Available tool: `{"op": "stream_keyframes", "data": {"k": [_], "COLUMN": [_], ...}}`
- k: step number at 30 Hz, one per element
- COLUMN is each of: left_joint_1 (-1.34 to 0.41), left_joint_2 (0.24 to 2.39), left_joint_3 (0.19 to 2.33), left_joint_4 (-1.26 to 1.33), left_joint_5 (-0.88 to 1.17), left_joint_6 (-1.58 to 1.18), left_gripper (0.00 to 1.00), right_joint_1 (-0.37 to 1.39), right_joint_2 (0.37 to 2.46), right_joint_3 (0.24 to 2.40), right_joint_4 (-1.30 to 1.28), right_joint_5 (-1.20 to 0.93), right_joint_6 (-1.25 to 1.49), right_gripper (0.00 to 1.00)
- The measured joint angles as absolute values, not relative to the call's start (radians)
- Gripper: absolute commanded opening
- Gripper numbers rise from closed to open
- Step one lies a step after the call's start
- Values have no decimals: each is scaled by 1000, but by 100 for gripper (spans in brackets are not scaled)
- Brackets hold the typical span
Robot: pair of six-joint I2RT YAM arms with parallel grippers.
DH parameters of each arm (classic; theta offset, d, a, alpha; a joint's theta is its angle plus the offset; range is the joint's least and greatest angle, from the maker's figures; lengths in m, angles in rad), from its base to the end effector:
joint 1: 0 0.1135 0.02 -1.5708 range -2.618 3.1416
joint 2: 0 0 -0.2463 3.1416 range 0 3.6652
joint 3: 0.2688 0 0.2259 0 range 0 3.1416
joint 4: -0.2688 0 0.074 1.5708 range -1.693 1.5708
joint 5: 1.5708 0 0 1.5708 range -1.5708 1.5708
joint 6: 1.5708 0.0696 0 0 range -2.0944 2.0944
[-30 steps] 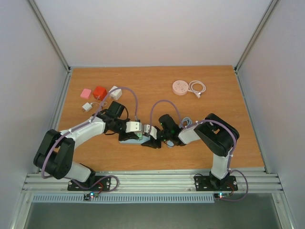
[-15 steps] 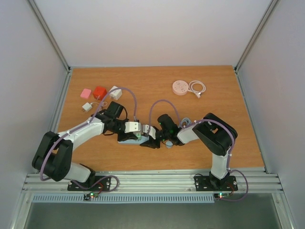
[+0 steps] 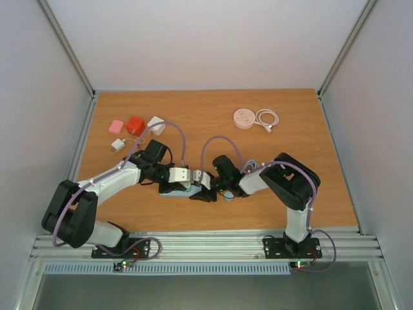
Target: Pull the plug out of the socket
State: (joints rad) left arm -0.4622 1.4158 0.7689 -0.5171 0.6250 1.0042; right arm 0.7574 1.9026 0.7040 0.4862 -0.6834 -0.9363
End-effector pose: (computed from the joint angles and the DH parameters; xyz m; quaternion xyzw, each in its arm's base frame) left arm 0.1998 -0.1450 0.1537 0.6699 0.6509 -0.2387 0.2658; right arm 0.2112 0.2601 0.0817 -0.7342 0.4630 0.2684 0.4177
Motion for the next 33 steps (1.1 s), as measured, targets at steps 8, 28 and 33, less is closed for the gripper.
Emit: {"op": "stream_keyframes", "data": {"k": [8,28,33], "left_joint_1": [-467,-430,-457], "left_joint_2": [1352,1422,1332], "left_joint_3": [709,788,771], "left_joint_4": [-465,-561,-550], "left_joint_5": [598,665,683], "left_joint_6": [1023,991,1013], "left_gripper": [12,13,13], "right_joint_1": [765,764,761], "right_joint_2": [1912,1912,1920], "right_joint_3": [718,720,727], "right_joint_4": [483,482,477], "right_joint_5": [-685,-691,-662], "right_joint_6": [-936,-942,-944], "right_gripper": [9,9,9]}}
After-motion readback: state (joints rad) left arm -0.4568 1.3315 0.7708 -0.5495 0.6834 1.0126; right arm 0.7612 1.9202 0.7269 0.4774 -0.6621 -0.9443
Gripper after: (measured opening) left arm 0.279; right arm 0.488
